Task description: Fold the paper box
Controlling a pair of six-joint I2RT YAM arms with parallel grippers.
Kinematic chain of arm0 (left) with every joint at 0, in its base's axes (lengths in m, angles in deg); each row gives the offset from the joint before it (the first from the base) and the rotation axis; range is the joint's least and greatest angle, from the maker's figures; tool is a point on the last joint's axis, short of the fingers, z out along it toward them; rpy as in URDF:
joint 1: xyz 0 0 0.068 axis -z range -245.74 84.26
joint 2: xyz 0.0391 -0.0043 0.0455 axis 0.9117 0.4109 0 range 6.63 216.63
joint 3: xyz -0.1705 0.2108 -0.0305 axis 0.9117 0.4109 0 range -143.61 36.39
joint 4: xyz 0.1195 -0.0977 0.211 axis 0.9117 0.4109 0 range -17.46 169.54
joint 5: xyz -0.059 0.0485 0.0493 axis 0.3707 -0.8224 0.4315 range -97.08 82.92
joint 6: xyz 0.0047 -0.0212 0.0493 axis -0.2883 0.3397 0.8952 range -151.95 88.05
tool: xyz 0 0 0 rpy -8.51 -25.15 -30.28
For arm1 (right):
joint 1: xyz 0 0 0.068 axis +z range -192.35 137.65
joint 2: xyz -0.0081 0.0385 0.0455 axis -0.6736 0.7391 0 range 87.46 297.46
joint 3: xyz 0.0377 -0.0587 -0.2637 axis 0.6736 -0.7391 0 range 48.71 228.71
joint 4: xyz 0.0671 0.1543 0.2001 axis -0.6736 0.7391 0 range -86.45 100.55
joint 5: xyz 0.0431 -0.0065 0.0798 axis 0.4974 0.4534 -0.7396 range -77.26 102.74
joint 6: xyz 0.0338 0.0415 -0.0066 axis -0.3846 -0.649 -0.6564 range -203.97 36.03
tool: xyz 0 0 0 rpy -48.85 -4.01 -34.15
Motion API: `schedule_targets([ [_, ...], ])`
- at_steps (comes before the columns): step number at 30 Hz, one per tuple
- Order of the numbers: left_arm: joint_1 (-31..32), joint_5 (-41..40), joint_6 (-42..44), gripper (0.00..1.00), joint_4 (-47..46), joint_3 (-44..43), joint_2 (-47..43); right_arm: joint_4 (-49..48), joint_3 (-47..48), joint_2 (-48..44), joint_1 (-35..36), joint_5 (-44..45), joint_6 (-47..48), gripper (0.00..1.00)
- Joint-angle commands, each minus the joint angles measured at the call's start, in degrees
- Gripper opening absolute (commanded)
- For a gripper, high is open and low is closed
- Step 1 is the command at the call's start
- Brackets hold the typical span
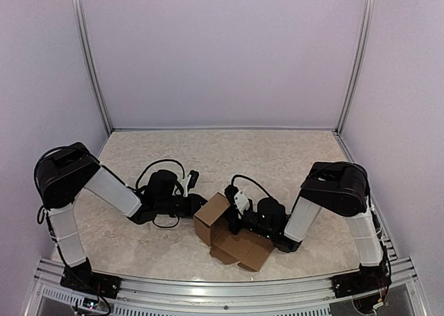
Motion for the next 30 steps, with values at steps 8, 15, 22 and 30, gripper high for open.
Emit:
schedule_targets([
  [8, 1.49, 6.81, 0.53, 0.23, -7.47, 0.68, 0.88, 1.15, 0.58, -0.86, 1.67, 2.47, 1.24, 0.00],
  [15, 2.97, 8.19, 1.09, 0.22, -8.40, -0.06, 1.08, 3.57, 1.54, -0.76, 2.08, 10.51, 0.91, 0.00],
  [22, 3.92, 8.88, 1.37, 0.21, -8.49, -0.80, 1.00, 5.07, 2.37, -0.35, 2.17, 16.84, -0.82, 0.00],
  [30, 5.31, 10.26, 2.02, 0.21, -8.48, -1.81, 0.90, 8.59, 3.30, -0.19, 2.27, 22.95, -1.84, 0.00],
])
